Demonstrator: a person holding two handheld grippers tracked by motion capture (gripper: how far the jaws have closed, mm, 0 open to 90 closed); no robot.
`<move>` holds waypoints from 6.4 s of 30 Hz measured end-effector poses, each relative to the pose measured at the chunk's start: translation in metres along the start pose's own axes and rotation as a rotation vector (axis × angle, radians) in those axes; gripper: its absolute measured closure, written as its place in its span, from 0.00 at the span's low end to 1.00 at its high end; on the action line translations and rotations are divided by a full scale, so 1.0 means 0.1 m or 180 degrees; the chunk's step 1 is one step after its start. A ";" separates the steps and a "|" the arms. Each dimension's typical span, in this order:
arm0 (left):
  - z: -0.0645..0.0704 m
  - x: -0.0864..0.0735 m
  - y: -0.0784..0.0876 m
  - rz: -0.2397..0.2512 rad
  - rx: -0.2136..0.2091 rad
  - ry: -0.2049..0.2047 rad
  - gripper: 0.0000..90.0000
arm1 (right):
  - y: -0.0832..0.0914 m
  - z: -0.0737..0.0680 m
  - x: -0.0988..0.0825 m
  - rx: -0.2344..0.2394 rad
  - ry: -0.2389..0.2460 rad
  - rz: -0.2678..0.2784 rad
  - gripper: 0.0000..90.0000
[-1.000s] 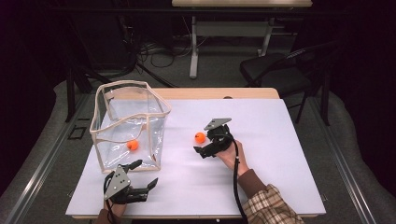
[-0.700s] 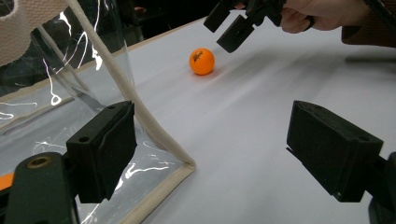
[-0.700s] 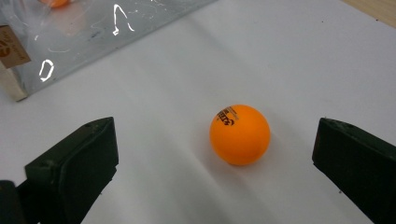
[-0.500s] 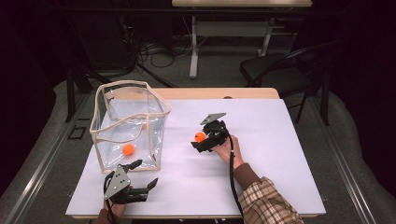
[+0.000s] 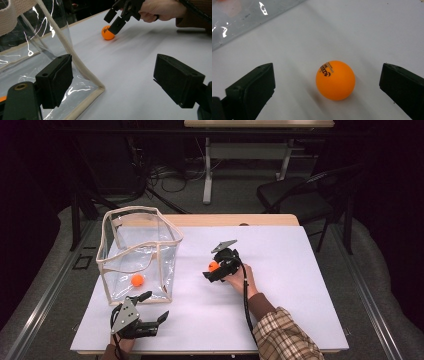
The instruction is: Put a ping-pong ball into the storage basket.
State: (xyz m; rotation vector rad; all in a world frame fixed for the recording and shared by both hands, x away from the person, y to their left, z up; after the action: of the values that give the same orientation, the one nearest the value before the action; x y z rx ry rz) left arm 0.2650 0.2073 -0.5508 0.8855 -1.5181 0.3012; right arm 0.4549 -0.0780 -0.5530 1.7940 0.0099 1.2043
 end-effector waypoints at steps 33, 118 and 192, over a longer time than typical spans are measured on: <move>0.00 -0.01 0.00 -0.0019 0.0003 -0.0003 0.18 | -0.08 0.00 -0.03 -0.0183 0.0020 -0.0205 0.54; 0.00 0.00 0.01 -0.0013 0.0024 -0.0001 0.18 | 0.58 -0.02 0.36 -0.0399 0.0078 0.0580 0.57; -0.01 -0.01 0.01 -0.0011 0.0021 -0.0003 0.18 | 0.88 -0.19 0.87 -0.0368 0.0222 0.0961 0.57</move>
State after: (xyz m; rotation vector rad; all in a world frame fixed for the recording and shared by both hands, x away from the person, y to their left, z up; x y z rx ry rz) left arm 0.2649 0.2089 -0.5510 0.8935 -1.5170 0.3036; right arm 0.4458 -0.0729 -0.4284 1.6919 -0.2941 1.4489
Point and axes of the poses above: each handheld gripper's, and its own axes: y roughly backward along the jaws, x roughly out of its top, z roughly to its right, the point moved 2 cm from there along -y, roughly forward along the jaws, and after that the axes turned 4 degrees about -y, right-handed, at the moved point
